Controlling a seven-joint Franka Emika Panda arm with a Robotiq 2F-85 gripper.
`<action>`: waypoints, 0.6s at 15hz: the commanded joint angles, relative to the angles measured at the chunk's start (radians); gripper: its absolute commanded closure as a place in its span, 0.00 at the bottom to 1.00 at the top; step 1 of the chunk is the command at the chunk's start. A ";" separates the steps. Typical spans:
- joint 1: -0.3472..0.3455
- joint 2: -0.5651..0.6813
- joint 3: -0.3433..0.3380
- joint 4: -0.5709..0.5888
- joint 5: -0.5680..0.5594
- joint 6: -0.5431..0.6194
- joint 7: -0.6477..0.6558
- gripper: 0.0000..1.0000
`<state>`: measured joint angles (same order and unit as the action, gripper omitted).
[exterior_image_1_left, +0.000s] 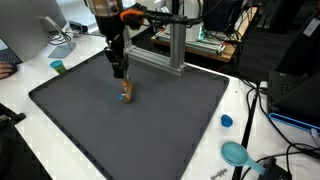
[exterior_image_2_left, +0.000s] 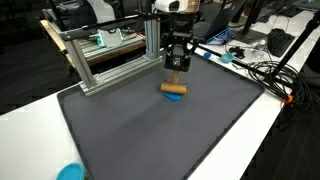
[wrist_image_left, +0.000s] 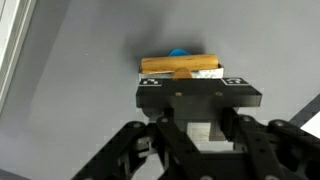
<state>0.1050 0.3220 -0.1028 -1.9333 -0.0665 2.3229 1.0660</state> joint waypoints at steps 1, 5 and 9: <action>-0.007 0.014 0.005 0.009 -0.005 0.004 0.008 0.78; -0.031 0.067 0.012 0.043 0.044 -0.012 -0.021 0.78; -0.040 0.103 0.009 0.075 0.059 -0.025 -0.028 0.78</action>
<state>0.0850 0.3539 -0.1028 -1.9043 -0.0360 2.3088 1.0539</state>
